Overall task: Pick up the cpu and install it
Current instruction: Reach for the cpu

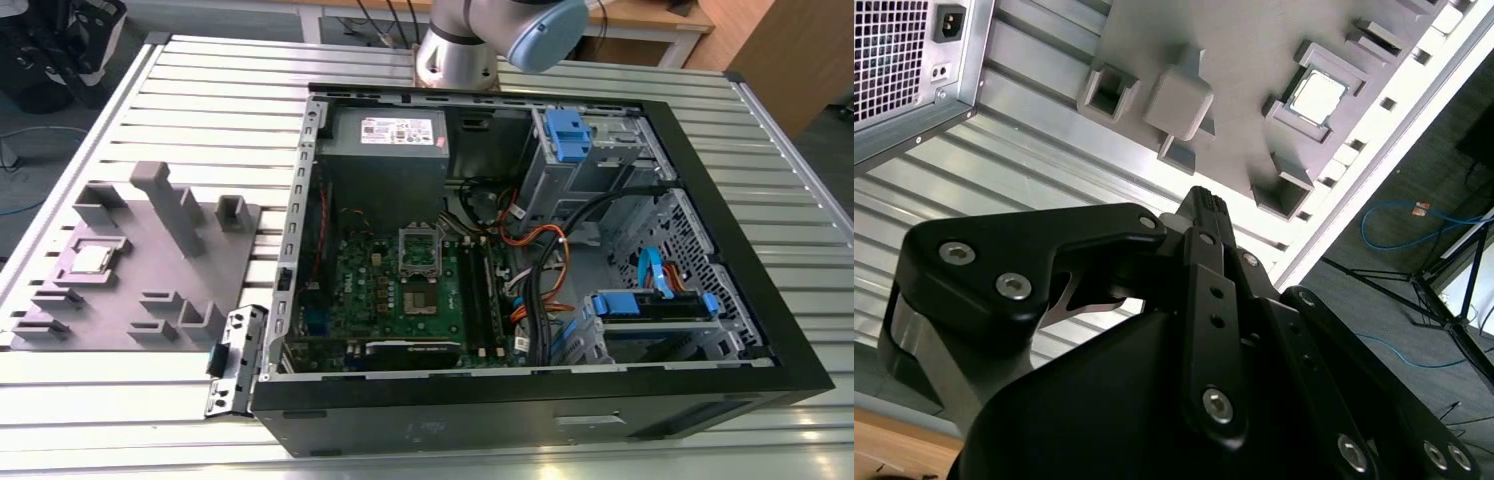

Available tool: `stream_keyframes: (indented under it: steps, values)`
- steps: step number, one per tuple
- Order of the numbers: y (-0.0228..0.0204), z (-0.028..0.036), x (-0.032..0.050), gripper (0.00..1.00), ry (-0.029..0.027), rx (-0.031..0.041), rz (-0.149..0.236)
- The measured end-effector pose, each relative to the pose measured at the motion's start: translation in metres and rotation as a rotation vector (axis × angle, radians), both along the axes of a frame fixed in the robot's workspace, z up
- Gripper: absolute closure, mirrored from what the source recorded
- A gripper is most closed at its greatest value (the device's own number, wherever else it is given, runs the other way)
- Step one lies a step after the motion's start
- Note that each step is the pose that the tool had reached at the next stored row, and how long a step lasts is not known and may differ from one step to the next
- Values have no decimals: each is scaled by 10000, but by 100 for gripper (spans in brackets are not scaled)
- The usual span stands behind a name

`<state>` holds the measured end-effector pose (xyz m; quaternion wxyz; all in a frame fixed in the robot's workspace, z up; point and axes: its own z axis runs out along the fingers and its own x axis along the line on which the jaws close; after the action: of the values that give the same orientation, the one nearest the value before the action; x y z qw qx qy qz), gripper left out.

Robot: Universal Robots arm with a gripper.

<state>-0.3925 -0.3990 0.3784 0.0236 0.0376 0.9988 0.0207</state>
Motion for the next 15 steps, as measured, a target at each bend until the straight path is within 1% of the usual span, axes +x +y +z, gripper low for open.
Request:
stream_keyframes:
  steps: [15]
  values:
    - [0, 0, -10, 89, 0, 0, 0]
